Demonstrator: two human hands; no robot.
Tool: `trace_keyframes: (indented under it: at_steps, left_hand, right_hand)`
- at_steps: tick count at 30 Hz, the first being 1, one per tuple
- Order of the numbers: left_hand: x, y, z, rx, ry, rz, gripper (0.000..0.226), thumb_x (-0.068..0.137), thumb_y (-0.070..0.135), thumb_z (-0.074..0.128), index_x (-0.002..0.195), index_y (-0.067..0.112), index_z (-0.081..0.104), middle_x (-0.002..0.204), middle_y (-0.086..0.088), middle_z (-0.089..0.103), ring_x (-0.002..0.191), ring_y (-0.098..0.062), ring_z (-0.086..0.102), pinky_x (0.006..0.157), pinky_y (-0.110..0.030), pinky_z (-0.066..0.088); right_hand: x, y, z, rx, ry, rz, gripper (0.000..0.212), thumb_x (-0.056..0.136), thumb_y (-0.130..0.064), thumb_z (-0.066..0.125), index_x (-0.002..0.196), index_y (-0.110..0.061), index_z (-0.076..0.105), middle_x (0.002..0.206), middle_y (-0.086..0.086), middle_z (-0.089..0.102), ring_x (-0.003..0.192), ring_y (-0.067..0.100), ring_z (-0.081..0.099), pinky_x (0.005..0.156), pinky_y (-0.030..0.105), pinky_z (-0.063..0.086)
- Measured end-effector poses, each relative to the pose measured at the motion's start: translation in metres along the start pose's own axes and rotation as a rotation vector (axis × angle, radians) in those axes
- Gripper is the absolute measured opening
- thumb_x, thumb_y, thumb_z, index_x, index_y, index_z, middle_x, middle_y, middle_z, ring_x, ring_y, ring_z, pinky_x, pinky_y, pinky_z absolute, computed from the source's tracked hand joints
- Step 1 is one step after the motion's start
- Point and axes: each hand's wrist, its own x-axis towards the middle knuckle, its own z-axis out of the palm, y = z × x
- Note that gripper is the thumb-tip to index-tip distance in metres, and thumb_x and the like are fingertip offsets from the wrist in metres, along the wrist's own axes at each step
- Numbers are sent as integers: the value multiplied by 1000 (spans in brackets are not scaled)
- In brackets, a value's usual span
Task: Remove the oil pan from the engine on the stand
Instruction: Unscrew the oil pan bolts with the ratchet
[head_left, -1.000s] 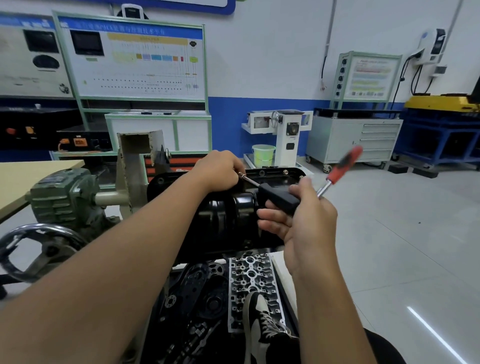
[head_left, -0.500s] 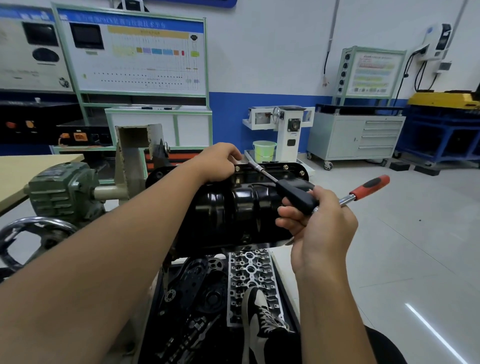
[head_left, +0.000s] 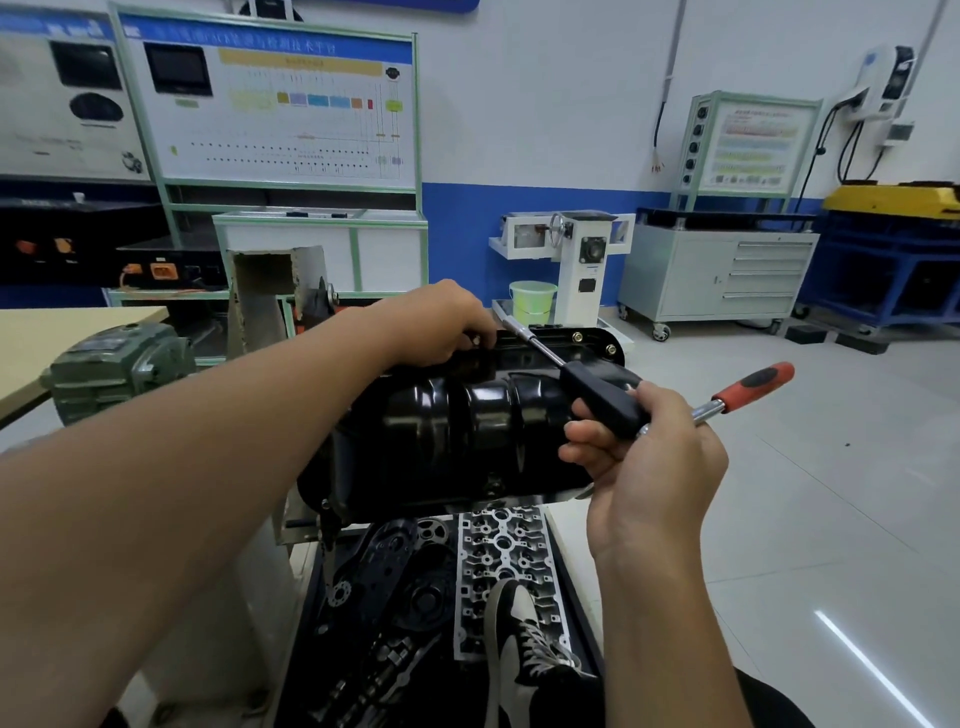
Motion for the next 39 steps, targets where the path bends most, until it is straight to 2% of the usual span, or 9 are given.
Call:
trace_keyframes:
  at_steps: [3,7,10,16,23,28,32,36,39]
  left_hand:
    - [0,4,2,72,53,23,20,97,8,64,113,16,74,105,-6,70,103,-29,62,87,-46,52]
    - [0,7,3,176,128,-19,12,99,23,64,110,26,69,108,4,65,106,-22,59,68,-36,45]
    - [-3,5,4,164,158,-38,10,99,30,64,108,26,67,109,5,62,107,-22,59,70,-37,48]
    - [-8,7,0,175,123,11,27,102,21,61,119,37,74,135,16,60,122,-16,54,77,-41,57]
    - [-6,9,3,245,217,-17,13,98,33,67,109,28,72,122,9,63,114,-20,55,66,-34,44]
    - [-9,6,1,176,177,9,22,100,22,64,114,36,75,132,17,60,117,-17,52,70,-37,51]
    - [-7,6,5,206,239,6,11,97,28,67,106,27,73,119,8,64,110,-20,58,65,-33,42]
    - [-10,3,1,134,192,1,21,98,25,66,116,35,73,132,12,59,120,-17,53,73,-38,52]
    - [-6,8,1,169,171,28,21,97,18,66,109,32,75,132,10,59,118,-18,54,67,-35,48]
  right_hand:
    - [-1,0,1,8,-4,3,15,95,-11,55,88,0,61,71,26,69,42,25,61,39,29,50]
    - [-3,1,1,8,-19,20,15,96,-11,55,89,0,61,72,26,69,43,25,62,41,28,50]
    - [-4,1,1,3,-33,22,11,97,-11,55,93,-2,59,72,25,70,43,25,62,41,28,51]
    - [-4,2,2,-3,-50,38,14,98,-12,54,94,0,59,74,27,70,44,25,62,41,28,51]
    - [-3,2,1,1,-54,55,16,98,-11,54,93,1,62,74,26,71,43,24,62,40,29,51]
    - [-3,3,1,13,-59,64,17,98,-12,54,92,2,62,74,26,71,44,24,63,41,28,51]
    - [-2,4,1,15,-55,74,18,98,-12,54,90,2,63,74,26,71,44,24,62,41,28,51]
    - [-2,3,1,15,-49,75,18,98,-12,54,91,2,63,74,26,71,44,24,62,41,28,51]
    - [-2,3,1,21,-47,84,17,98,-12,54,91,1,63,74,26,71,43,24,62,40,28,51]
